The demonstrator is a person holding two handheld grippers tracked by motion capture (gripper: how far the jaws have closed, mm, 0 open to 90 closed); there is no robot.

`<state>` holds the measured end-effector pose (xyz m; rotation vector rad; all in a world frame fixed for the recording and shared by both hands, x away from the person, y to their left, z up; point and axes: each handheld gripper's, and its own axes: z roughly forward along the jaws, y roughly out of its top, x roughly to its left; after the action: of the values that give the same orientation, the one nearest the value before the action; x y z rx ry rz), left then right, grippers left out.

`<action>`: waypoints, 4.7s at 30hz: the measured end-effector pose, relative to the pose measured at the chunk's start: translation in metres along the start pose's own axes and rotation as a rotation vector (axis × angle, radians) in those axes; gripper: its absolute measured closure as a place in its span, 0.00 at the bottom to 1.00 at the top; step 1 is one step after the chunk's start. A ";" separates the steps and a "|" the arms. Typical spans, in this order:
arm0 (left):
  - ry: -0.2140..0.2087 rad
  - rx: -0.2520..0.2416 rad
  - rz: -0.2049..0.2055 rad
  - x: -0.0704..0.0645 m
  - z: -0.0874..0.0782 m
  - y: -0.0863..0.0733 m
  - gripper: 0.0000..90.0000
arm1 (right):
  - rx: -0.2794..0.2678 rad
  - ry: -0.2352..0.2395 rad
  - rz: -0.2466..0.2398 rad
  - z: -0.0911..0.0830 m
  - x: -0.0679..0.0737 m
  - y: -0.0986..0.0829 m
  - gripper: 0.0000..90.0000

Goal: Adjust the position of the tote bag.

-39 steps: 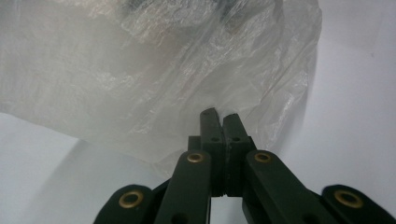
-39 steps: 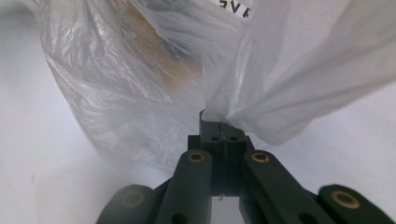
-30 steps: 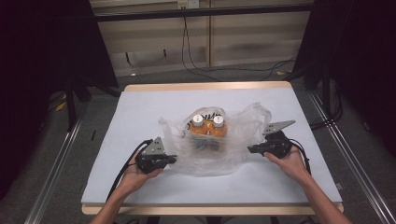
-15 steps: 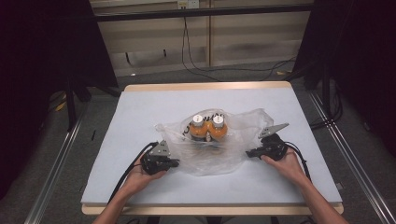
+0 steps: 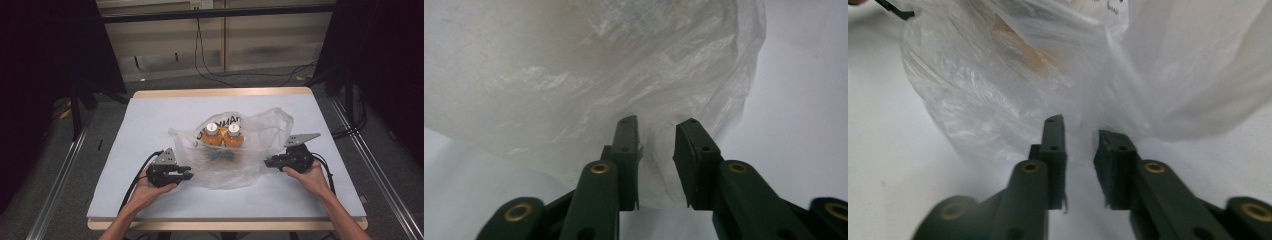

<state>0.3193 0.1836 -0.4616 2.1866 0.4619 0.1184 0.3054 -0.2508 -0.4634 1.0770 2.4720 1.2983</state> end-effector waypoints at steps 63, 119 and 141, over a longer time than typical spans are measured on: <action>-0.026 -0.007 0.091 0.004 0.005 0.036 1.00 | -0.167 -0.113 0.012 -0.014 -0.025 0.067 1.00; -0.015 -0.026 0.018 0.005 -0.007 0.020 0.73 | -0.072 -0.259 0.105 -0.009 -0.048 0.014 0.35; -0.040 -0.123 0.021 0.002 -0.004 0.049 0.86 | -0.282 -0.250 0.084 -0.073 -0.030 0.044 0.27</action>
<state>0.3345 0.1608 -0.4205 2.0701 0.3986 0.1109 0.3190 -0.3022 -0.3907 1.1971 2.0144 1.3881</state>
